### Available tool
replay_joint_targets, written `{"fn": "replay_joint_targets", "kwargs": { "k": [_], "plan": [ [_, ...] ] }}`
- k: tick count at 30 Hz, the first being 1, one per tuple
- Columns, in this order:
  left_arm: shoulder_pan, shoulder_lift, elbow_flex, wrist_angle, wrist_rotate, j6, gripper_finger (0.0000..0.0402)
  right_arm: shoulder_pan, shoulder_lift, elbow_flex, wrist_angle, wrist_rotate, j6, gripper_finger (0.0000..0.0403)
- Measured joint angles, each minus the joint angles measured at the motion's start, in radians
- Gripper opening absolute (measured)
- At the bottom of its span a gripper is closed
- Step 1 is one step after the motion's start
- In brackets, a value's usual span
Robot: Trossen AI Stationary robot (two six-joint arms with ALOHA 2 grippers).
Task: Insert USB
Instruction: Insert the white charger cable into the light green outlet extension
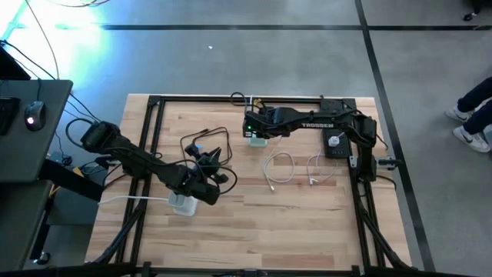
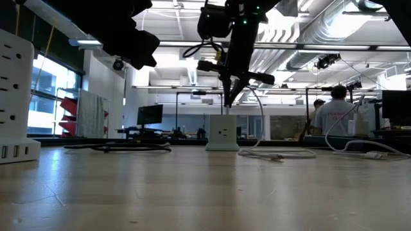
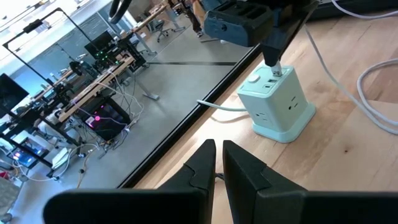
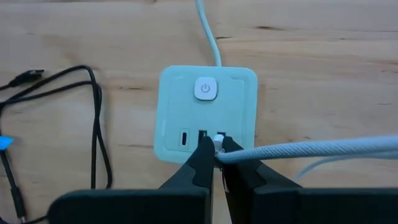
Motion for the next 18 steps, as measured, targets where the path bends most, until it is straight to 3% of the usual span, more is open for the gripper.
{"fn": "replay_joint_targets", "kwargs": {
  "k": [18],
  "plan": [
    [0.000, 0.000, 0.000, 0.000, 0.000, 0.000, 0.0009, -0.001, 0.002, -0.001, 0.013, 0.003, -0.030, 0.0000]
  ]
}}
